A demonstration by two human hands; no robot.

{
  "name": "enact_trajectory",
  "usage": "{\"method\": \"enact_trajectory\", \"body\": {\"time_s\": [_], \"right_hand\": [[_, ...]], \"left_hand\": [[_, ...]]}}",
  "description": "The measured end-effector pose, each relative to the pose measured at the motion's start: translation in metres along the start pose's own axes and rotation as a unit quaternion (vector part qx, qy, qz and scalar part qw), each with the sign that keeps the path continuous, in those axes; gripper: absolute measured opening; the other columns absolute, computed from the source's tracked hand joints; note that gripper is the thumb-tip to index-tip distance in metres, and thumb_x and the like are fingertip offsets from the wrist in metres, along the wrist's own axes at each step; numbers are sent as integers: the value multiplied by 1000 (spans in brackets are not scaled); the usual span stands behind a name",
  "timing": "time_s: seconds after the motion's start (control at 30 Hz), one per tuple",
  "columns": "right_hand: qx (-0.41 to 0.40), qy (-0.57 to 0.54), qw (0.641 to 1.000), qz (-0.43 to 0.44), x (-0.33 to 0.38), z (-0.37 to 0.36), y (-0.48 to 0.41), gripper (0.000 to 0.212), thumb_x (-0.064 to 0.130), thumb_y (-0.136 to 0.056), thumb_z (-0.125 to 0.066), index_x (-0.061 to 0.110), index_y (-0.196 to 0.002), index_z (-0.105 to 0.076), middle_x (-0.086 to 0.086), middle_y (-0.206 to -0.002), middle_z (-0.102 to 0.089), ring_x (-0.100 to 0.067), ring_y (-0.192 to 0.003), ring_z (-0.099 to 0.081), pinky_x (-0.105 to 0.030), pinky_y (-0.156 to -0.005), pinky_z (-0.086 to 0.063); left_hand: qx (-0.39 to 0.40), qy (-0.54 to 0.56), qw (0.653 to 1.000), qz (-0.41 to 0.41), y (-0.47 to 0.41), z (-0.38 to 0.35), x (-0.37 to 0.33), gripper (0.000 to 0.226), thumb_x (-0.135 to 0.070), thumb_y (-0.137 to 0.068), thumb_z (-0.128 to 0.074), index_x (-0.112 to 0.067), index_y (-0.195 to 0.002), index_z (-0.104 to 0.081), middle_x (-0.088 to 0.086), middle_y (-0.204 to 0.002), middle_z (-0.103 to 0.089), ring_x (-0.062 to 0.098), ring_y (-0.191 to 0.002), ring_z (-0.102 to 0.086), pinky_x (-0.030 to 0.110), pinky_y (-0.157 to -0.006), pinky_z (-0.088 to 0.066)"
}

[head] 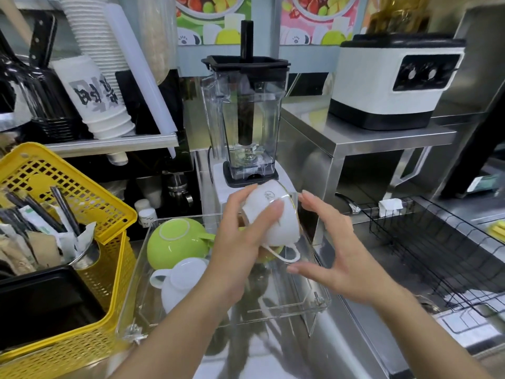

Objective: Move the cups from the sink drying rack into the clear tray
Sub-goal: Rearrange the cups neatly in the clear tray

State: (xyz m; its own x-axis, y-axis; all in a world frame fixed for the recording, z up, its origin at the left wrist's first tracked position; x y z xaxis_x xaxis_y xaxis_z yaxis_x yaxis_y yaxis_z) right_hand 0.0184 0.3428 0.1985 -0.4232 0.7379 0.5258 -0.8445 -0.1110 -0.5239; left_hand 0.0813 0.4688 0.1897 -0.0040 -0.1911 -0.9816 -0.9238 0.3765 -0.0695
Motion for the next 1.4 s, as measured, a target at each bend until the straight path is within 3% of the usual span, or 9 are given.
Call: {"method": "enact_trajectory", "body": {"time_s": [0.1, 0.27, 0.37, 0.47, 0.57, 0.67, 0.9, 1.03, 1.4], "right_hand": [[-91, 125, 979, 131, 14, -1, 4, 61, 36, -79, -64, 24, -131, -36, 7, -133, -42, -10, -119, -44, -34, -93, -35], [-139, 117, 965, 190, 20, -1, 15, 19, 4, -79, -60, 12, -95, -54, -6, -112, -49, -22, -91, -56, -26, -75, -48], [-146, 41, 978, 141, 15, 1, 20, 9, 5, -76, -60, 11, -82, -57, -3, -102, -58, -5, -94, -55, -8, -81, -42], [-170, -128, 977, 13, 0, 6, 24, 4, 16, -70, -67, 17, -71, -63, 5, -90, -67, -4, -83, -63, -16, -72, -50], [-146, -344, 920, -114, -13, 0, 24, 22, 1, -60, -78, 19, -56, -66, 5, -81, -74, -8, -71, -66, -18, -63, -52], [-95, -416, 884, -194, -24, -15, 25, 19, -11, -63, -68, 7, -59, -63, -2, -70, -73, -10, -65, -66, -21, -58, -53], [17, -130, 974, -186, -41, -18, 27, 3, 16, -78, -70, 13, -79, -69, 6, -81, -64, -4, -82, -55, -22, -82, -41], [50, -75, 970, -228, -58, -28, 33, 14, 30, -82, -66, 39, -71, -62, 23, -75, -61, -5, -83, -49, -39, -92, -32], [111, 46, 962, -246, -69, -41, 34, 22, 28, -83, -64, 37, -65, -55, 21, -120, -41, -2, -118, -24, -18, -73, -9]], "left_hand": [[-23, 90, 992, 85, 6, -1, 9, 64, -44, -61, -69, -17, -115, -48, -4, -82, -69, 29, -91, -69, 45, -73, -59], [-21, 37, 989, 138, 15, 1, 22, 74, -57, -62, -73, -14, -116, -46, 12, -102, -69, 30, -87, -71, 52, -76, -58], [11, -7, 992, 126, 19, 3, 25, 76, -51, -56, -73, -20, -117, -41, 11, -108, -67, 25, -87, -71, 50, -80, -57], [65, -105, 991, 49, 28, 4, 20, 88, -32, -49, -82, -45, -119, -31, -6, -117, -54, 11, -90, -68, 42, -84, -57], [108, -263, 958, -48, 32, 3, 18, 100, -36, -45, -86, -72, -114, -23, -15, -136, -33, 4, -122, -47, 34, -99, -46], [71, -327, 938, -89, 30, 11, 21, 93, -35, -50, -85, -60, -124, -33, -24, -129, -40, 4, -116, -49, 38, -96, -48], [22, -541, 839, -57, 35, 15, 34, 79, -71, -54, -66, -43, -124, -39, -16, -119, -59, 13, -110, -53, 30, -84, -43], [19, -584, 810, -56, 27, 13, 44, 75, -73, -54, -59, -37, -118, -45, -8, -107, -65, 19, -102, -56, 32, -75, -43], [57, -600, 795, -66, 22, 4, 49, 66, -62, -64, -61, -34, -117, -33, 1, -109, -62, 28, -104, -55, 33, -73, -39]]}}
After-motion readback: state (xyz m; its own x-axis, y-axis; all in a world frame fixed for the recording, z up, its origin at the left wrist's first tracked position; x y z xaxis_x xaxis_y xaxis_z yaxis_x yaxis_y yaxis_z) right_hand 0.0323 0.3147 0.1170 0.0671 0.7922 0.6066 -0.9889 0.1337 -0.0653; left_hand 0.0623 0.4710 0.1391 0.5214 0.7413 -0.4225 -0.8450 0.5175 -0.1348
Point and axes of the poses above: each hand's wrist, its own y-axis away from the middle knuckle, its own z-axis out of the back of the hand, x = y × z, the point moved 7 cm from there along -y, towards the middle knuckle
